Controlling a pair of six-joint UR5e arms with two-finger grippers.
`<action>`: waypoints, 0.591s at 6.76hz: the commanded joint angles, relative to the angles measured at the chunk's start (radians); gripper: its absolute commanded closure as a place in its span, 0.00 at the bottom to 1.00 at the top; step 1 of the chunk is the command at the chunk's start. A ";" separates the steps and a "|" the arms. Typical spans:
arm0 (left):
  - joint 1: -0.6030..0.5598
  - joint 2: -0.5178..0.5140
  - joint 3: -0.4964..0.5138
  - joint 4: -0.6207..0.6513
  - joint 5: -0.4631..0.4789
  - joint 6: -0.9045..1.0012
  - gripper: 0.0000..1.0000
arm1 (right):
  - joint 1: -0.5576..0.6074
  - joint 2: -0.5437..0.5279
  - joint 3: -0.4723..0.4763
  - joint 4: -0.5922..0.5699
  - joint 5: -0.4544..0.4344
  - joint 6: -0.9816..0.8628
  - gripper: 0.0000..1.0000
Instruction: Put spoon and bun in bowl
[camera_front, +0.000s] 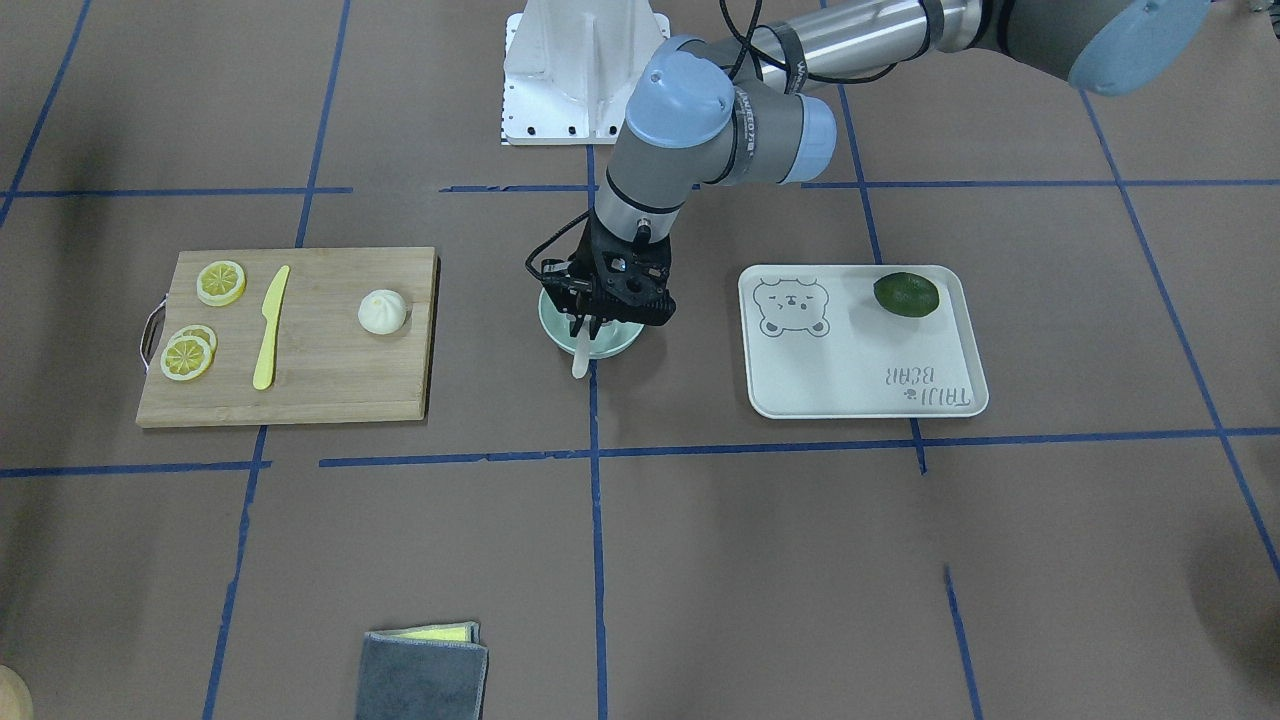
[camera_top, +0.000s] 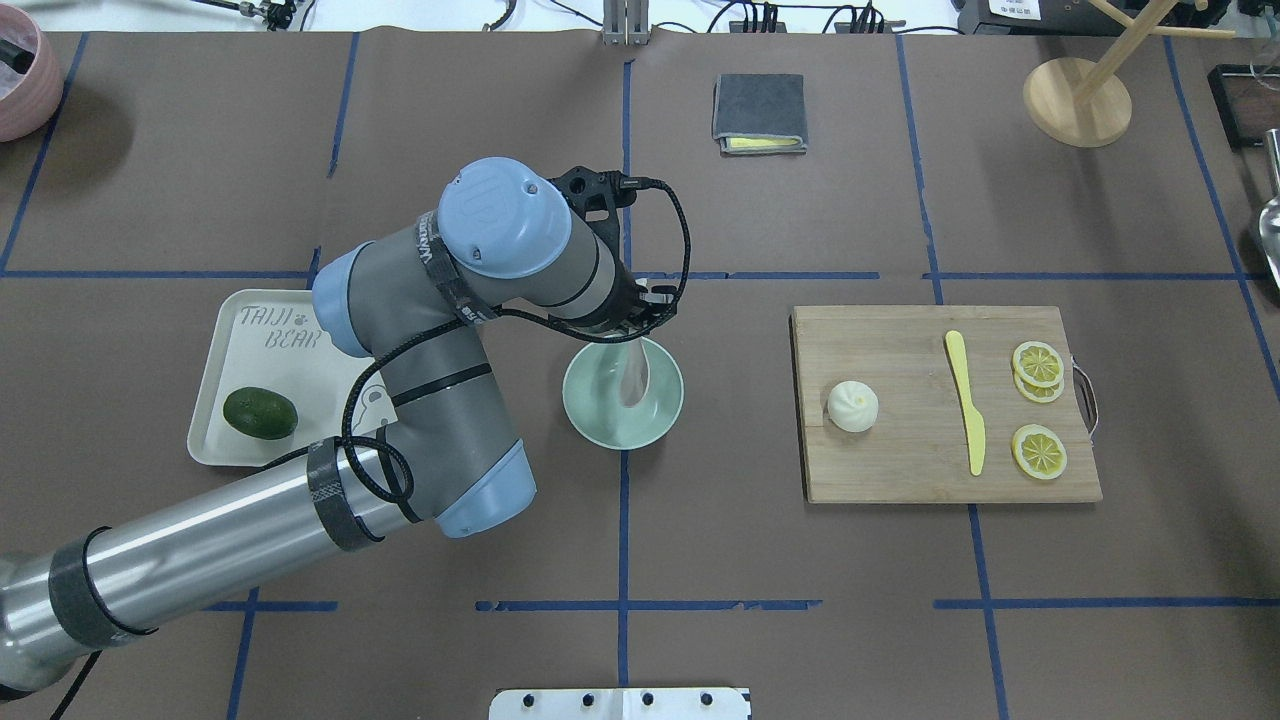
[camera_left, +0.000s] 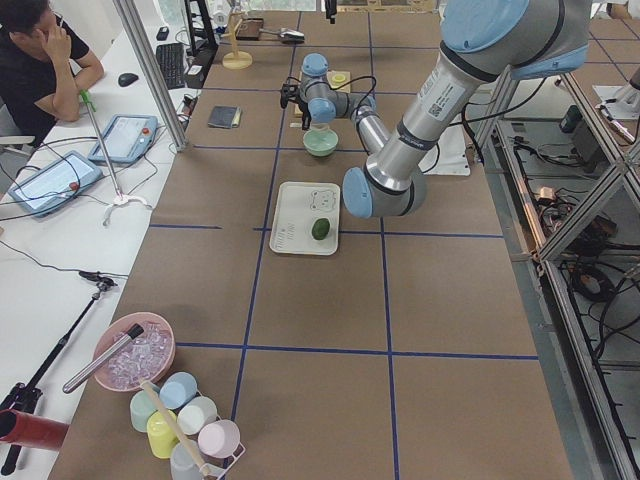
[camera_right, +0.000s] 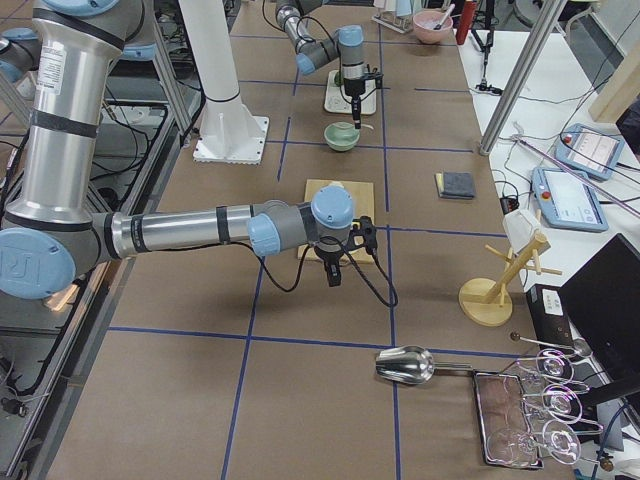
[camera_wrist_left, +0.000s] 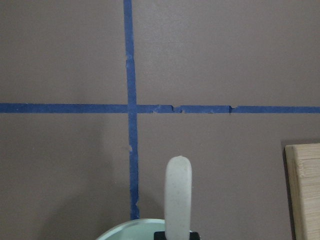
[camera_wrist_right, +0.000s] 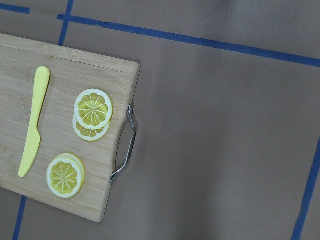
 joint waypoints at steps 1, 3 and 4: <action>0.011 0.054 -0.012 -0.015 0.007 0.000 0.42 | -0.063 0.003 0.003 0.005 0.001 0.070 0.00; -0.031 0.164 -0.157 0.011 0.009 0.005 0.34 | -0.205 0.056 0.001 0.195 -0.009 0.397 0.00; -0.076 0.218 -0.232 0.052 0.009 0.064 0.34 | -0.316 0.119 0.003 0.301 -0.057 0.659 0.00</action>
